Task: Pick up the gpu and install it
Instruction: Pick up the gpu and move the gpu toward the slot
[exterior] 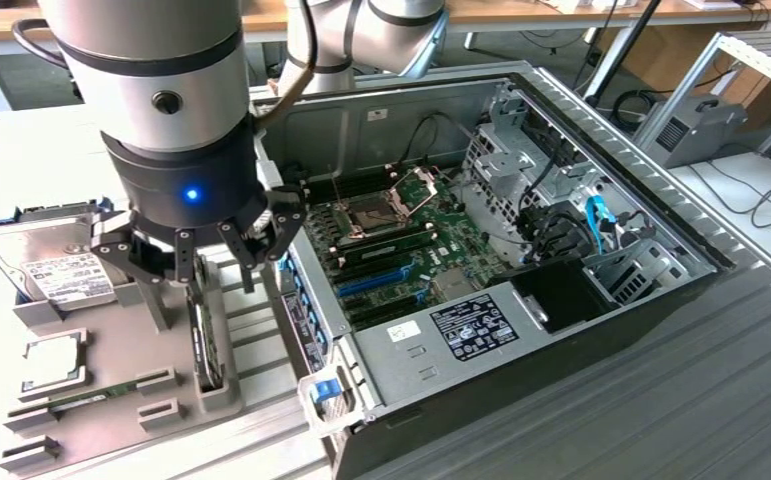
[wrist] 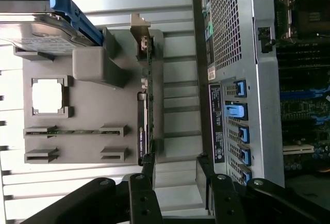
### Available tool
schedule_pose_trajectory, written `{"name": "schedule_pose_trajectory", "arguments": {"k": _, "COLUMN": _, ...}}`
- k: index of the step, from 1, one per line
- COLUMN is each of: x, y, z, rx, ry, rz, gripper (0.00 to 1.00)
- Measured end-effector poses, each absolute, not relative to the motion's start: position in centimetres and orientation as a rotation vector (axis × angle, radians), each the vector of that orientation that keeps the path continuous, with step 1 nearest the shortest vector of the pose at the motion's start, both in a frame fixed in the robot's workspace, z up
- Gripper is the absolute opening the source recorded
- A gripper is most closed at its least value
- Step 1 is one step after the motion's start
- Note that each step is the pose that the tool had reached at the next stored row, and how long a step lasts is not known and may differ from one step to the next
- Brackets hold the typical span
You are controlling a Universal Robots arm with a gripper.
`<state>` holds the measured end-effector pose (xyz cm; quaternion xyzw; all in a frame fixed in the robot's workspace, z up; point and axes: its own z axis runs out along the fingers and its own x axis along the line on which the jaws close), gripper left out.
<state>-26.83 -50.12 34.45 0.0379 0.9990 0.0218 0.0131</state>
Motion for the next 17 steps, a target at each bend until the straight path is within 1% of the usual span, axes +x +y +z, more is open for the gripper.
{"name": "schedule_pose_trajectory", "arguments": {"k": 17, "x": -27.42, "y": -49.67, "z": 33.67, "rx": 0.118, "ry": 3.113, "rz": 0.068, "gripper": 0.45}}
